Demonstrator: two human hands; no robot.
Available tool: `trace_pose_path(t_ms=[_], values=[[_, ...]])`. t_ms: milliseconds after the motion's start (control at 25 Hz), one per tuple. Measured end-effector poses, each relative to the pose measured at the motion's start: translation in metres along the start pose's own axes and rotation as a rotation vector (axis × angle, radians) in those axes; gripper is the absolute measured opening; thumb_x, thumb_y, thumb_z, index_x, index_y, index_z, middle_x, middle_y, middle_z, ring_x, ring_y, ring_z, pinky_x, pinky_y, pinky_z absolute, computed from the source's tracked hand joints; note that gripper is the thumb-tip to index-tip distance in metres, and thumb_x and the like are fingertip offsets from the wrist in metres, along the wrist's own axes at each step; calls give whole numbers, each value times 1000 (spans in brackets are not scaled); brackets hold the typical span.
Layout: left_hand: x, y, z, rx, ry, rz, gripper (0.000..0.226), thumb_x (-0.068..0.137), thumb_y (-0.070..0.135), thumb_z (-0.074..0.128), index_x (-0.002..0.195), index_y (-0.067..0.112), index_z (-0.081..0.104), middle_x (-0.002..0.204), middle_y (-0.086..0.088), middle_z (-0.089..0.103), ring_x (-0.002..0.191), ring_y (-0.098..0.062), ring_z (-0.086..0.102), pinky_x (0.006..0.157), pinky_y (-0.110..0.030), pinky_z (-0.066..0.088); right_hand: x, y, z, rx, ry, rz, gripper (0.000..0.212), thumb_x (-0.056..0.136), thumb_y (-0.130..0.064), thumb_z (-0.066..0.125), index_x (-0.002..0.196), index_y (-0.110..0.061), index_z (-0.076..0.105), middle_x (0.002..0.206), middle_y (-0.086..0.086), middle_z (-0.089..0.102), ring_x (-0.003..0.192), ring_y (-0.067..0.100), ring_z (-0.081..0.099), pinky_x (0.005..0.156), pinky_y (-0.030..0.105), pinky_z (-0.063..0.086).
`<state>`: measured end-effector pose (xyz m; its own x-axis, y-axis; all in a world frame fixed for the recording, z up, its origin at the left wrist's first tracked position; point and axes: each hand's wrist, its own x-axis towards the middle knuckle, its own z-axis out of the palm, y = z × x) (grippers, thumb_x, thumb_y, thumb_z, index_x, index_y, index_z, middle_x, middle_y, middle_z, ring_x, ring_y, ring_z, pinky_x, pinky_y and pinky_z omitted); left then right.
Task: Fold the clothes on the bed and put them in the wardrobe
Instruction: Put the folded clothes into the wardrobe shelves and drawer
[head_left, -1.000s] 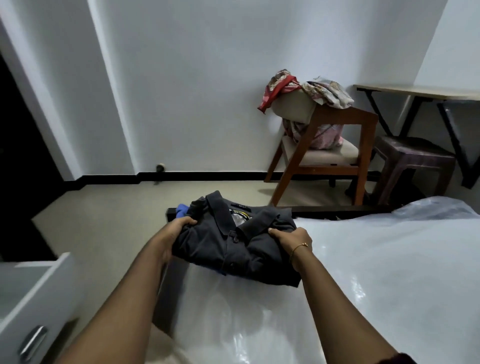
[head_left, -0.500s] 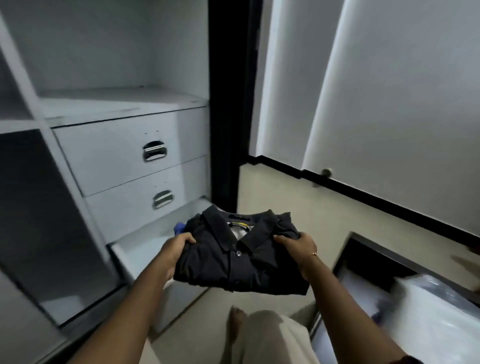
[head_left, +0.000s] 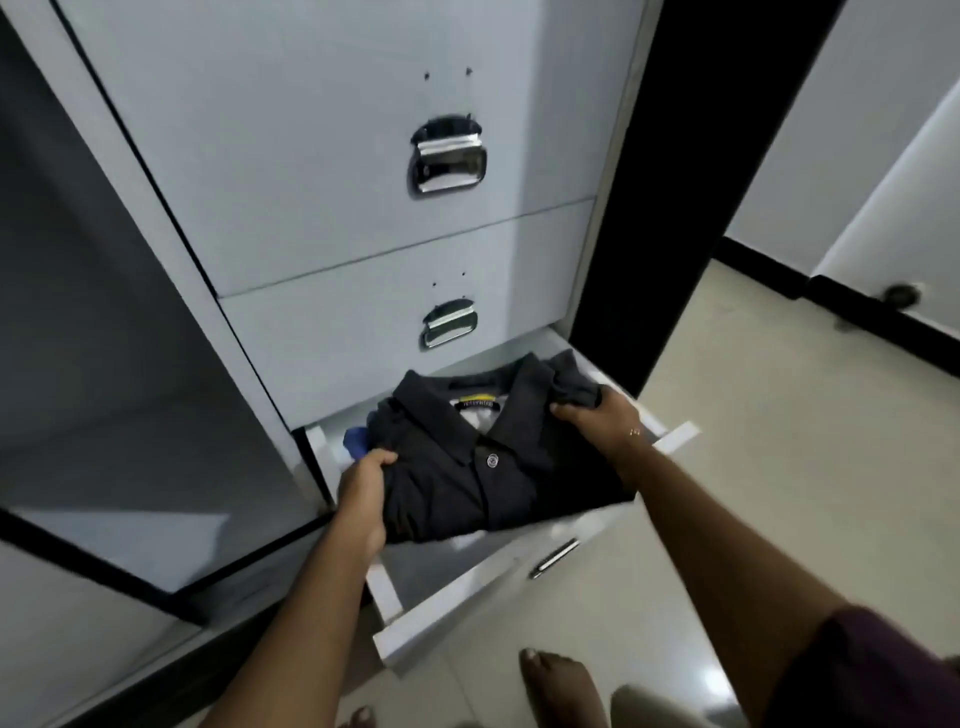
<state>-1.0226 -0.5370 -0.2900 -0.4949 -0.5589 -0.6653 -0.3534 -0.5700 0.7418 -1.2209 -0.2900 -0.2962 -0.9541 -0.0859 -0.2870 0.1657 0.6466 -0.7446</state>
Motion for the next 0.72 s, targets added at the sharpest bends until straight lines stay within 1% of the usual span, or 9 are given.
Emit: trace_pose_path(t_ms=[120,160,320,400,480,560,600,640,720], values=[[57,-22,15,-22,-21,-77,24,88,21,64,108,14,75,100,-14,78,95,-35,73,90,-49,59,67,2,33,-154,-5,-24,71,99,-54,104,154,-15,83,148,18,88,136,42,81,128,61,73],[72,-33,15,-2,-25,-108,22,89,19,65,108,14,74,101,-13,78,96,-34,73,92,-50,59,82,9,45,-200,-19,3,75,98,-57,104,157,-17,80,150,18,86,138,43,80,129,62,73],[135,-84,2,79,7,-238,18,92,7,70,109,9,73,107,-15,76,97,-34,72,95,-55,57,140,62,105,-253,-180,127,89,100,-44,107,174,-15,65,161,19,77,141,43,77,134,61,71],[169,-105,-6,124,17,-269,27,94,4,69,120,5,71,120,-19,73,94,-34,69,92,-53,56,171,91,141,-341,-282,196,100,100,-44,109,179,-13,58,163,20,77,140,43,80,134,61,71],[210,-130,-10,163,40,-295,36,96,3,63,132,3,67,124,-20,71,93,-33,67,91,-52,54,203,117,174,-498,-376,191,105,101,-48,107,182,-4,56,162,22,78,138,41,83,132,57,71],[211,-137,-5,164,77,-310,38,95,3,57,133,3,66,118,-20,71,95,-36,67,91,-53,54,217,128,188,-576,-413,190,113,102,-49,106,186,-2,46,165,24,75,140,41,82,133,56,71],[200,-132,0,130,82,-298,39,94,3,55,132,3,66,116,-22,72,98,-38,68,91,-53,55,213,124,187,-558,-410,205,115,103,-47,105,188,-3,42,167,25,73,141,43,80,133,56,71],[180,-123,6,89,67,-281,39,94,6,54,132,3,65,118,-21,71,105,-40,68,92,-53,56,209,122,184,-539,-390,218,114,104,-42,104,189,-6,37,168,26,70,144,45,78,135,58,70],[148,-101,22,86,28,-211,47,93,15,60,138,5,59,134,-21,65,123,-40,63,99,-49,53,191,111,177,-559,-339,217,108,110,-32,92,193,-13,26,176,30,62,157,50,67,142,62,63]])
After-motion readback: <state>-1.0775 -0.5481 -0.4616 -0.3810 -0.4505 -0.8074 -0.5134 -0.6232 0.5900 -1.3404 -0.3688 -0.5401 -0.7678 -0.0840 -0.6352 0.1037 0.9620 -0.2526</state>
